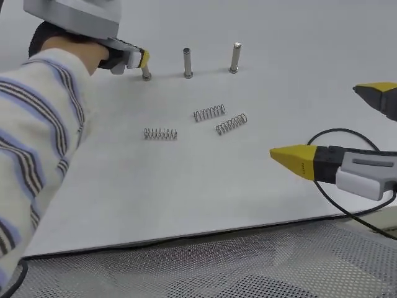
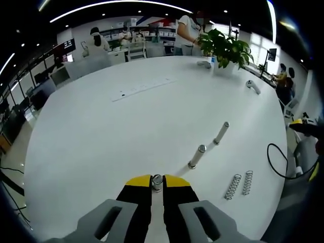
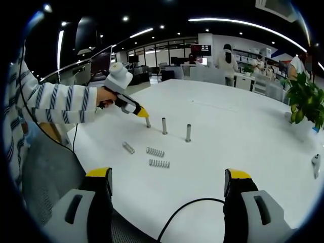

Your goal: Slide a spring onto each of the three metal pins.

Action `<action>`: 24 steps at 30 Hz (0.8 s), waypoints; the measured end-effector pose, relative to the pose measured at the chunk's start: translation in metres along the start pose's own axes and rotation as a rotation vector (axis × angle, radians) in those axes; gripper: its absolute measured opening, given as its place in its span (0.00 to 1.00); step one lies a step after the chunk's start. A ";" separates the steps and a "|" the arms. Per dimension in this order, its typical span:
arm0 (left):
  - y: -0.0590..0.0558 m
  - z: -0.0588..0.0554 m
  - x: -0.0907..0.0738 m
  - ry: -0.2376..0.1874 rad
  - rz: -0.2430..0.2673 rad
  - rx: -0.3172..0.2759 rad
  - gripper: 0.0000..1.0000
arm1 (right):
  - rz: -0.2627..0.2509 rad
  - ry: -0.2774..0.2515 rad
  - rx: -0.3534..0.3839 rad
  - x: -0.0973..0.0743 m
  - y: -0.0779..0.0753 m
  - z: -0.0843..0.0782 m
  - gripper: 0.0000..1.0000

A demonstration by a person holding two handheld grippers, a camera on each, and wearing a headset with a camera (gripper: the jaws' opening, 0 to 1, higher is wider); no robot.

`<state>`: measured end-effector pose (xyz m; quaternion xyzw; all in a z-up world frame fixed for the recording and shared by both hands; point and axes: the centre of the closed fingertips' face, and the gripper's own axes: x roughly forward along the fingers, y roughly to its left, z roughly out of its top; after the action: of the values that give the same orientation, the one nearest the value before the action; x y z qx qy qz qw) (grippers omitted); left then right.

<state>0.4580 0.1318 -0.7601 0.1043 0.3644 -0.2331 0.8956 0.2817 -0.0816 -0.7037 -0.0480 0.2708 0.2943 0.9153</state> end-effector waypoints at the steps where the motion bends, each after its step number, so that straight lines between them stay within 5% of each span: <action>1: 0.000 0.000 -0.001 0.000 0.000 0.000 0.00 | 0.001 -0.001 0.001 0.000 0.000 0.000 0.90; 24: 0.000 -0.005 -0.001 -0.016 0.002 -0.040 0.00 | 0.010 0.003 0.004 0.000 0.004 -0.002 0.89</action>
<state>0.4541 0.1345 -0.7628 0.0852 0.3617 -0.2255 0.9006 0.2789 -0.0790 -0.7050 -0.0452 0.2731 0.2983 0.9135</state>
